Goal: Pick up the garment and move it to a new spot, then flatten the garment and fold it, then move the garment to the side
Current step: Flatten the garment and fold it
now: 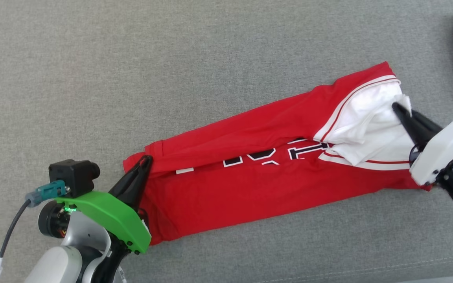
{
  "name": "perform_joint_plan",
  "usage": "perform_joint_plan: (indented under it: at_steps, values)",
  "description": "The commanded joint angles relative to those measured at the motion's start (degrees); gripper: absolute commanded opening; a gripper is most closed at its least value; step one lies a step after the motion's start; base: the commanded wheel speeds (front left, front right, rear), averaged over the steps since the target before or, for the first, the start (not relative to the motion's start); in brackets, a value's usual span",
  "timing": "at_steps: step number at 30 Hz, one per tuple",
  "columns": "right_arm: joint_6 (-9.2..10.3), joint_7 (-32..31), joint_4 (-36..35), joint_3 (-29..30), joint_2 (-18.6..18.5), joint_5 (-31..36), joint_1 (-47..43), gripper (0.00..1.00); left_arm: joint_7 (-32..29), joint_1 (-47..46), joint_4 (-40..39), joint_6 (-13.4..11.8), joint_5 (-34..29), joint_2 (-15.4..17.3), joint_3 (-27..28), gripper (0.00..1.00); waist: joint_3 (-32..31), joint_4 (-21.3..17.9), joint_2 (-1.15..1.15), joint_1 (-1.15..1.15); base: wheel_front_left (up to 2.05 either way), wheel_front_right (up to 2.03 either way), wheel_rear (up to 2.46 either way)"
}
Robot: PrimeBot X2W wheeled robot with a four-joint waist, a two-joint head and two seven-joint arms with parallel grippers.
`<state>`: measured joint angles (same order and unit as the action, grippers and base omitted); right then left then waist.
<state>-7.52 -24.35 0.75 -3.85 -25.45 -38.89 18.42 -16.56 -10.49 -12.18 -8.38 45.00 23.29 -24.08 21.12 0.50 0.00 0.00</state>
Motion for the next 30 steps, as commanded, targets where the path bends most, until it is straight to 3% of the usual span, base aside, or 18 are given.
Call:
perform_joint_plan:
  at_steps: [1,2,3,4,7,10,14,17,19,24,30]
  values:
    - [0.06,-0.5,0.2,-0.9,0.1,0.9,-0.9,0.0,0.6,1.0,0.0,-0.5,-1.2,0.6,0.2,0.46,-0.5,-0.5,0.0,0.0,0.0,0.0,0.0]
    - [0.07,-0.5,0.5,-1.2,-0.2,1.7,-1.0,0.17,1.0,1.3,0.2,-0.7,-1.7,0.6,0.0,1.0,-0.6,-0.5,0.0,0.0,0.0,0.0,0.0]
    - [0.07,-0.3,0.7,-1.3,-0.4,2.3,-1.1,0.49,0.9,1.9,0.6,-1.0,-1.9,0.6,-0.3,1.0,-0.8,-0.6,0.0,0.0,0.0,0.0,0.0]
    - [0.07,-0.7,1.5,-1.4,-0.4,2.9,-1.4,1.0,0.7,2.6,0.8,-1.0,-2.2,0.7,-1.0,1.0,-1.0,-0.7,0.0,0.0,0.0,0.0,0.0]
    - [0.06,-2.2,2.5,-1.8,-1.4,4.5,-1.2,1.0,2.4,3.8,1.2,-2.2,-4.3,0.8,-1.3,1.0,-1.4,-1.0,0.0,0.0,0.0,0.0,0.0]
    - [0.06,-3.5,2.7,-0.8,-2.1,5.7,0.1,1.0,8.7,5.8,0.9,-4.6,-7.2,-0.9,-0.3,1.0,-1.6,-1.2,0.0,0.0,0.0,0.0,0.0]
    - [0.05,-4.7,4.5,2.4,-0.3,7.8,3.1,1.0,20.1,7.6,0.9,-7.2,-12.1,-4.0,0.9,1.0,-1.1,-1.0,0.0,0.0,0.0,0.0,0.0]
    - [0.04,-7.1,7.3,1.6,0.3,10.1,4.8,1.0,27.2,7.0,2.6,-8.5,-16.5,-5.1,0.6,1.0,-0.7,-0.2,0.0,0.0,0.0,0.0,0.0]
    - [0.04,-8.8,9.7,0.9,0.2,11.2,5.5,1.0,30.1,6.9,3.5,-9.3,-17.8,-7.4,1.0,1.0,-0.3,0.6,0.0,0.0,0.0,0.0,0.0]
    - [0.05,-11.9,15.9,-0.8,0.1,12.5,5.2,1.0,31.8,7.9,5.1,-8.7,-22.7,-11.5,2.7,1.0,0.1,2.4,0.0,0.0,0.0,0.0,0.0]
    - [-0.07,-12.2,21.6,-3.2,3.3,6.9,5.7,1.0,31.7,10.1,5.2,-5.2,-27.5,-16.8,7.2,1.0,-0.6,3.8,0.0,0.0,0.0,0.0,0.0]
